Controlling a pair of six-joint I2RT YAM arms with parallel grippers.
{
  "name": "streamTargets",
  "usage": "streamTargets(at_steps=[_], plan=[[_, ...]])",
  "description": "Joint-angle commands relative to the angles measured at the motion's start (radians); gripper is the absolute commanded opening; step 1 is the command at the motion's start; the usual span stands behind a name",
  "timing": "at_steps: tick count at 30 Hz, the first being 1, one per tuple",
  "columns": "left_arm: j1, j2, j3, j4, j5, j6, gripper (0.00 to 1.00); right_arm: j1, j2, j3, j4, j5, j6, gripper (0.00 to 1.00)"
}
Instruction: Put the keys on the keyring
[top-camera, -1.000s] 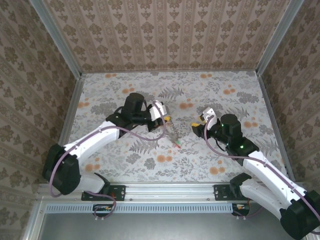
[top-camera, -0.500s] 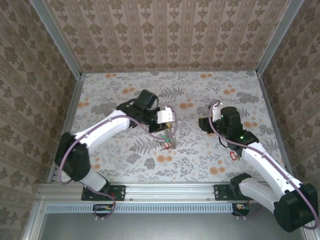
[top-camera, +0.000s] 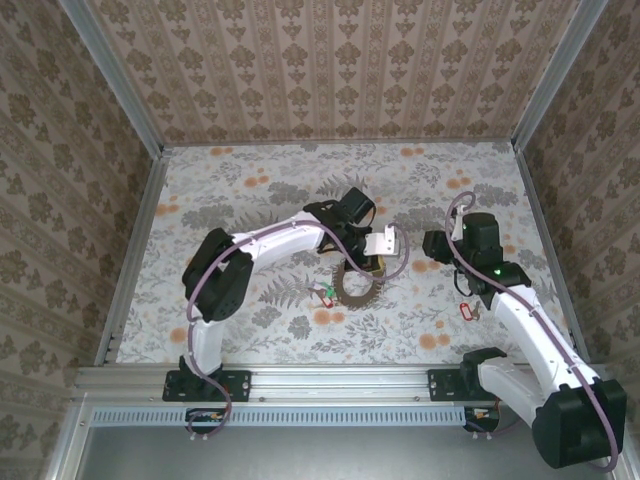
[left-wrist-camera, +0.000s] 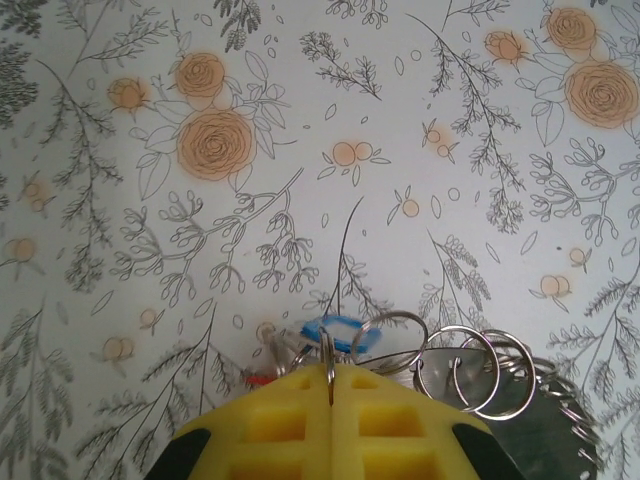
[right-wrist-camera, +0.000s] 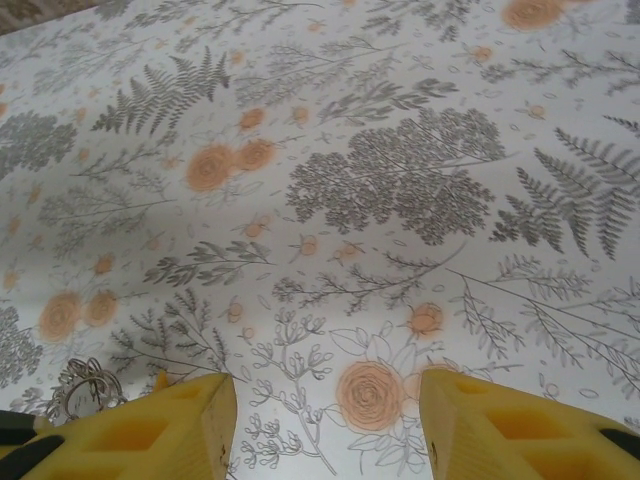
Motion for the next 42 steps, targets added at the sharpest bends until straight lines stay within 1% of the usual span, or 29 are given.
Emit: streamTargets(at_steps=[1, 2, 4, 7, 8, 9, 10, 11, 13, 16, 20, 23, 26, 30, 32, 35, 38, 40, 42], plan=[[-0.010, -0.008, 0.020, 0.046, 0.047, -0.069, 0.00, -0.011, -0.014, -0.031, -0.034, -0.030, 0.030, 0.53], [-0.011, -0.011, 0.004, 0.074, 0.056, -0.089, 0.00, -0.012, -0.014, -0.035, -0.027, -0.034, 0.030, 0.53], [-0.013, -0.024, -0.031, 0.133, 0.079, -0.127, 0.04, -0.012, -0.015, -0.041, -0.011, -0.059, 0.026, 0.53], [-0.014, -0.051, -0.081, 0.215, 0.106, -0.180, 0.14, -0.012, -0.011, -0.050, 0.017, -0.093, 0.025, 0.53], [-0.015, -0.065, -0.099, 0.239, 0.110, -0.193, 0.14, -0.012, -0.008, -0.051, 0.023, -0.100, 0.027, 0.53], [-0.015, -0.079, -0.115, 0.260, 0.148, -0.202, 0.15, -0.012, -0.005, -0.053, 0.028, -0.105, 0.026, 0.53], [-0.015, -0.099, -0.140, 0.292, 0.157, -0.217, 0.18, -0.012, 0.001, -0.053, 0.030, -0.111, 0.026, 0.53], [-0.016, -0.124, -0.170, 0.336, 0.151, -0.238, 0.19, -0.013, 0.010, -0.049, 0.030, -0.118, 0.023, 0.53], [-0.015, -0.171, -0.226, 0.405, 0.141, -0.258, 0.27, -0.013, 0.030, -0.040, 0.026, -0.143, 0.016, 0.53], [-0.010, -0.261, -0.328, 0.515, 0.157, -0.292, 0.28, -0.014, 0.076, -0.017, 0.016, -0.216, 0.003, 0.53], [-0.001, -0.402, -0.511, 0.739, 0.107, -0.417, 0.29, -0.012, 0.165, 0.027, -0.010, -0.339, -0.011, 0.54], [0.009, -0.502, -0.644, 0.839, -0.020, -0.503, 0.29, -0.011, 0.251, 0.056, -0.024, -0.427, -0.011, 0.51], [0.018, -0.567, -0.759, 0.887, -0.114, -0.598, 0.29, 0.005, 0.337, 0.094, -0.060, -0.482, -0.031, 0.49], [0.020, -0.607, -0.852, 0.932, -0.166, -0.755, 0.30, 0.052, 0.421, 0.137, -0.113, -0.451, -0.069, 0.49], [0.016, -0.613, -0.878, 0.939, -0.184, -0.820, 0.31, 0.070, 0.439, 0.142, -0.136, -0.413, -0.069, 0.49], [0.015, -0.610, -0.891, 0.911, -0.229, -0.906, 0.32, 0.079, 0.440, 0.145, -0.149, -0.406, -0.090, 0.51], [0.014, -0.589, -0.889, 0.896, -0.215, -0.974, 0.32, 0.081, 0.490, 0.180, -0.144, -0.385, -0.110, 0.52], [0.012, -0.566, -0.880, 0.889, -0.183, -1.025, 0.31, 0.082, 0.533, 0.219, -0.143, -0.415, -0.120, 0.53], [0.008, -0.537, -0.848, 0.839, -0.153, -1.077, 0.31, 0.086, 0.585, 0.257, -0.137, -0.436, -0.117, 0.52]])
